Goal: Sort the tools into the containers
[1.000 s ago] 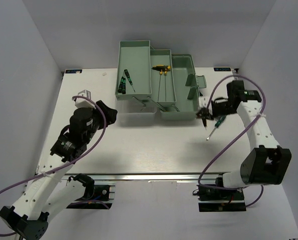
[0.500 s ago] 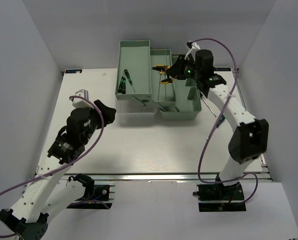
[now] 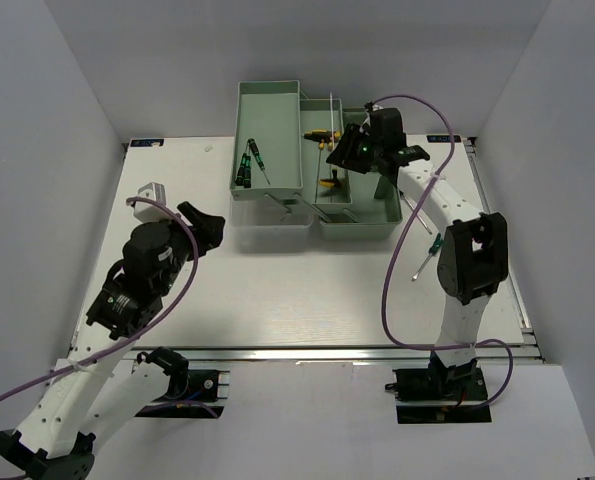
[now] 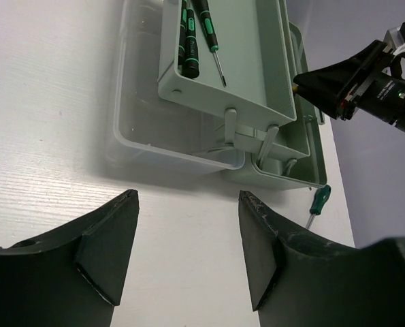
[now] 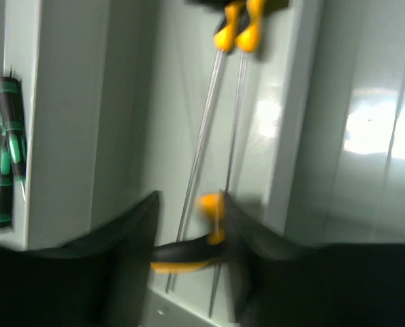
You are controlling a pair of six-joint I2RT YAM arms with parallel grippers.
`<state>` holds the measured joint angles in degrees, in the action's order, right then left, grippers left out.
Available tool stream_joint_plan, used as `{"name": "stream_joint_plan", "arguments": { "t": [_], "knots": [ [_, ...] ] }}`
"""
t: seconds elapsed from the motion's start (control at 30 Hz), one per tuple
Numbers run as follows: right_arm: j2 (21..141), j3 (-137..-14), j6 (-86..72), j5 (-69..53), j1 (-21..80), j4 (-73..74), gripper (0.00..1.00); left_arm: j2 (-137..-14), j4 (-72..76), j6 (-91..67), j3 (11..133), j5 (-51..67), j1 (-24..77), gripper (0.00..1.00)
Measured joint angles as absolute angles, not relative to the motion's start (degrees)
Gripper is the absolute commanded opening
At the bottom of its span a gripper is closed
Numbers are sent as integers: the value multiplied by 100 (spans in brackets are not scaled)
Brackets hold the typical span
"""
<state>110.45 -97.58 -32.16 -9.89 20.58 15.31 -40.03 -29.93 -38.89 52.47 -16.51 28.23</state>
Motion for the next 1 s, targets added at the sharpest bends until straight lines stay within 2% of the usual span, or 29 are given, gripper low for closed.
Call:
{"name": "stream_joint_plan", "arguments": {
  "t": [0.03, 0.07, 0.13, 0.17, 0.27, 0.33, 0.37, 0.4, 0.43, 0.47, 0.5, 0.53, 0.57, 0.6, 0.63, 0.77, 0.93, 1.0],
  "knots": [
    [11045, -9760, -3135, -1057, 2067, 1527, 56, -4021, -2985, -3887, 5247, -1649, 2823, 70],
    [11045, -9760, -2985, -1140, 2071, 1525, 65, -4049, -2963, -3885, 5247, -1649, 2823, 70],
    [11041, -9762, -2644, -1376, 2075, 1500, 78, -4132, -2912, -3872, 5247, -1645, 2823, 69],
    [11019, -9762, -2449, -1498, 2078, 1492, 89, -4193, -2877, -3848, 5249, -1632, 2823, 68],
    [10818, -9732, -1573, -1859, 2069, 1452, 89, -4392, -2779, -3793, 5258, -1562, 2823, 62],
    [10348, -9268, -930, -2047, 2005, 989, 89, -4504, -2731, -3736, 5256, -1514, 2823, 55],
    [9885, -8713, -657, -2084, 1940, 578, 78, -4536, -2696, -3726, 5256, -1492, 2823, 48],
    [9461, -8259, -460, -2174, 1811, 425, 63, -4552, -2657, -3721, 5256, -1461, 2823, 45],
    [9019, -7843, -327, -2451, 1594, 274, 42, -4554, -2628, -3693, 5256, -1439, 2823, 43],
    [8722, -7631, -235, -2648, 1308, 193, 6, -4545, -2585, -3677, 5256, -1420, 2823, 41],
    [8552, -7575, -246, -2978, 884, 128, 0, -4534, -2536, -3667, 5256, -1406, 2823, 41],
    [8499, -7579, -294, -3216, 486, 38, 0, -4523, -2506, -3660, 5253, -1400, 2823, 41],
    [8501, -7588, -325, -3459, -1, -21, 4, -4508, -2480, -3653, 5251, -1393, 2823, 41],
    [8554, -7583, -344, -3691, -478, -3, 13, -4486, -2462, -3647, 5240, -1391, 2823, 41],
    [8635, -7561, -331, -3830, -871, 54, 33, -4475, -2451, -3647, 5229, -1391, 2823, 41],
    [9238, -7636, 458, -3972, -1776, 998, 40, -4440, -2414, -3645, 5155, -1372, 2823, 42],
    [10525, -8217, 1861, -3566, -1599, 2359, 47, -4508, -2379, -3645, 5072, -1278, 2823, 43],
    [10888, -8302, 2250, -3242, -1437, 2598, 54, -4565, -2355, -3645, 5072, -1258, 2823, 43]
  ]
}}
